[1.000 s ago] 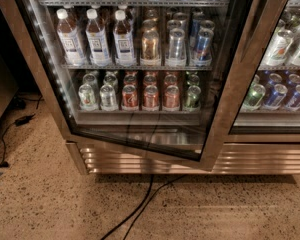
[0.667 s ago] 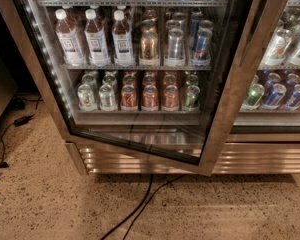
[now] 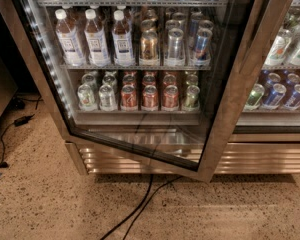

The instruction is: Open left fridge door

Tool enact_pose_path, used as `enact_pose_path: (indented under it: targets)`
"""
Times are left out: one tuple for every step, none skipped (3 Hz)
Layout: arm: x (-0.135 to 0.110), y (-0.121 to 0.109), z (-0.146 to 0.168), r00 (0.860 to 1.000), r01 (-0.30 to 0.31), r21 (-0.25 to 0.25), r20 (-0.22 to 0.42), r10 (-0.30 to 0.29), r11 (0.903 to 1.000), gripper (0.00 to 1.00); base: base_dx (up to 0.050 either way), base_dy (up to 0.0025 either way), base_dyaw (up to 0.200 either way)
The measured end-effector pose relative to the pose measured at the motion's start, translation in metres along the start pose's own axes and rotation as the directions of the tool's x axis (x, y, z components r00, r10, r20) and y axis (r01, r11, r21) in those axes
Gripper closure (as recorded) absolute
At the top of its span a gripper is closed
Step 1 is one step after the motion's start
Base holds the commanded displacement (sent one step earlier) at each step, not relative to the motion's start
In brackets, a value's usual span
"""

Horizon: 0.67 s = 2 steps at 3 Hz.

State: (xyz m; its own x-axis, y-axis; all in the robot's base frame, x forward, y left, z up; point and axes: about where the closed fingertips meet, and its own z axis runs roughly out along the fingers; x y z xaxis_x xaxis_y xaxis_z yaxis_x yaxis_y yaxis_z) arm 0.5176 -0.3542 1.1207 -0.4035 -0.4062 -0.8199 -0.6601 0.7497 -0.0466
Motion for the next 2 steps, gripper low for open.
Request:
enact_pose_path:
  targets:
    - [0.003,0.001,0.016,1.0,0.0,-0.047,-0.007,0.0,0.9989,1.0,0.0,0.0,0.0]
    - [0.007,0.008,0.044,1.0,0.002,-0.146,-0.01,-0.003,0.9894,1.0,0.0,0.0,0.0]
